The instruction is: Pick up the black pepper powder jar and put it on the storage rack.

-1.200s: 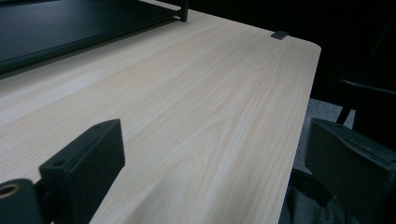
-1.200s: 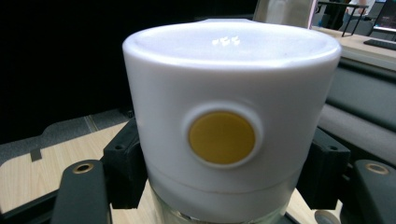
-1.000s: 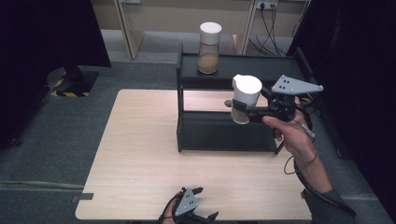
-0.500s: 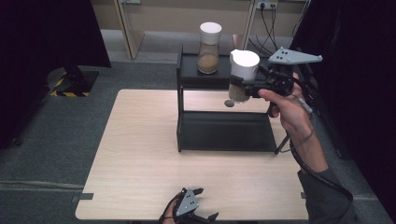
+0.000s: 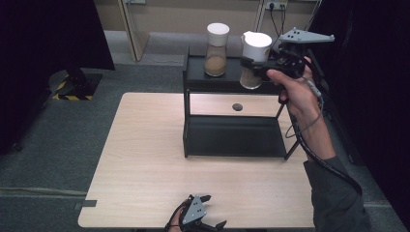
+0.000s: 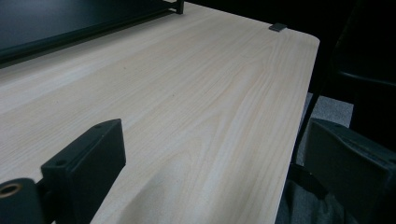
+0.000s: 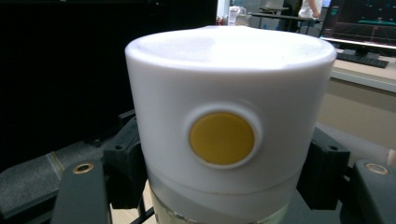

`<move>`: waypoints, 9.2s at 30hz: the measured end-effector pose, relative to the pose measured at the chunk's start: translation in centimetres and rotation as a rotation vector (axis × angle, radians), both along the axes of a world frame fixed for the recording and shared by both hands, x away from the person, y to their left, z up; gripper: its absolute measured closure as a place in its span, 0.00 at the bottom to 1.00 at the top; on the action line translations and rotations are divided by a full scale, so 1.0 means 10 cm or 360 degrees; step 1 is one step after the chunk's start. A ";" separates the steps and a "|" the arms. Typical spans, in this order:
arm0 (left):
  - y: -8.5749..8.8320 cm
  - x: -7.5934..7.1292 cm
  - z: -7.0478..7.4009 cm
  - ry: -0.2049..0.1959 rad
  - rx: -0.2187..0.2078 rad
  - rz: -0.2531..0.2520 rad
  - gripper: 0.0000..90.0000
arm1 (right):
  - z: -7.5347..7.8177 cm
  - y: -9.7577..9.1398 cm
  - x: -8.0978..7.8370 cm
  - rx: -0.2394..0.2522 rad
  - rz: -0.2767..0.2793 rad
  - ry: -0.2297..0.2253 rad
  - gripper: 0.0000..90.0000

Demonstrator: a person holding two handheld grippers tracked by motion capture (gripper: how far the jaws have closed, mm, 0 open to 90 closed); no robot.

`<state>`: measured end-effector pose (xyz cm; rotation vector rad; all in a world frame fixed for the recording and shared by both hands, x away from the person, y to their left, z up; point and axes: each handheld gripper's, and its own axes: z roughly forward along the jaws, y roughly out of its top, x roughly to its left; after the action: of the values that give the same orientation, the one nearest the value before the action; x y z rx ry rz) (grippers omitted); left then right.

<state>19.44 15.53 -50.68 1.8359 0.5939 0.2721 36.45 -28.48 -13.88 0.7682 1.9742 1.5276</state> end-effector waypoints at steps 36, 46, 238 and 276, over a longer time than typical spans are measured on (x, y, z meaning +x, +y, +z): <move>0.01 -0.01 0.01 -0.0008 -0.0009 -0.0011 0.06 | -0.07 0.37 0.55 -0.0030 -0.0248 0.0045 0.34; 0.01 -0.01 0.00 -0.0007 -0.0008 -0.0016 0.06 | -0.18 0.38 0.61 -0.0018 -0.0268 0.0047 0.34; -0.11 0.01 -0.08 0.0094 0.0027 -0.0060 0.07 | -2.44 -0.67 -0.98 0.0072 0.0280 0.0277 0.06; -0.02 0.01 -0.05 0.0060 -0.0029 0.0007 0.07 | -2.90 -0.77 -1.31 0.0125 0.0231 0.0165 0.05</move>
<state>19.50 15.31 -51.21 1.8256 0.6251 0.2346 23.36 -36.20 -42.85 0.7644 2.0966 1.6890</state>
